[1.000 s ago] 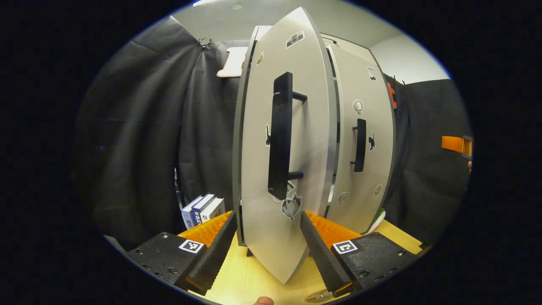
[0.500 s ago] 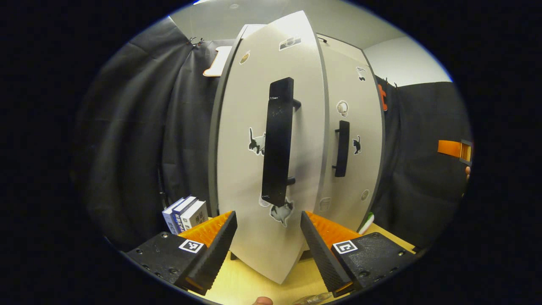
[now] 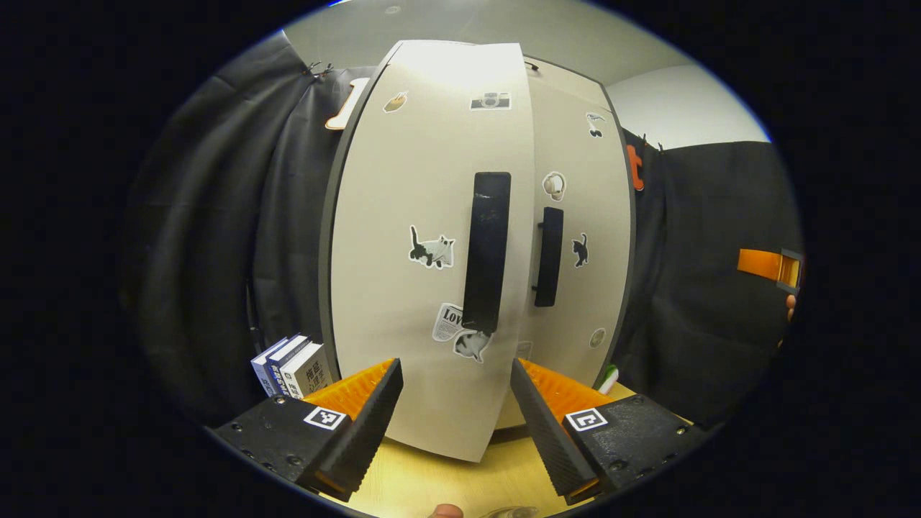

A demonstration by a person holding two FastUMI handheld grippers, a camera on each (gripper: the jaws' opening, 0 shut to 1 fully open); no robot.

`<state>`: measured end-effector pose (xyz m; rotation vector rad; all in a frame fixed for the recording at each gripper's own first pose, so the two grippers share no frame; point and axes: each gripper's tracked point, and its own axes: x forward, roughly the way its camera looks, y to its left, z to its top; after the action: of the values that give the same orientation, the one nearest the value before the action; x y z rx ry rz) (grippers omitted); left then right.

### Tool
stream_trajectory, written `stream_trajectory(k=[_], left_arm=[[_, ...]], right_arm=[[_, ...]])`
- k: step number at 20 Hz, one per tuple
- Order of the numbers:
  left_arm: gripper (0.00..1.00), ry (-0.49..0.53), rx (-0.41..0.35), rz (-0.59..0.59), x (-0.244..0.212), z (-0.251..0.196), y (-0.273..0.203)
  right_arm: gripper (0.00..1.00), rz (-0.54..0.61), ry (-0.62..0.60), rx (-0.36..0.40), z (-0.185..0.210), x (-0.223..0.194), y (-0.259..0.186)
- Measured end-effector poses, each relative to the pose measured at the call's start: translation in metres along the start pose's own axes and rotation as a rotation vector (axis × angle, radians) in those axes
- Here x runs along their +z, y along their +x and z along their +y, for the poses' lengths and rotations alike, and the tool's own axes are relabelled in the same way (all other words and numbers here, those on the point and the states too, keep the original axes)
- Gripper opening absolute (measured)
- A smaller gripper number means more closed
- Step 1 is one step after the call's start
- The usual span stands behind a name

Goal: Grasp the bottle in the cabinet with the left hand and place it on the coaster, then close the right door with the right hand and the left door with the left hand.

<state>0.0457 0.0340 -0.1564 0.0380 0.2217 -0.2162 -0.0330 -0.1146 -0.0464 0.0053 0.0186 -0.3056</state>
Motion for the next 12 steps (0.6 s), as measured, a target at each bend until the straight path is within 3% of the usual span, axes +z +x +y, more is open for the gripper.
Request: stream_trajectory(k=[12], left_arm=[[0.95, 0.012, 0.043, -0.020, 0.031, -0.011, -0.011]], right_arm=[[0.96, -0.012, -0.002, 0.020, -0.008, 0.008, -0.004]])
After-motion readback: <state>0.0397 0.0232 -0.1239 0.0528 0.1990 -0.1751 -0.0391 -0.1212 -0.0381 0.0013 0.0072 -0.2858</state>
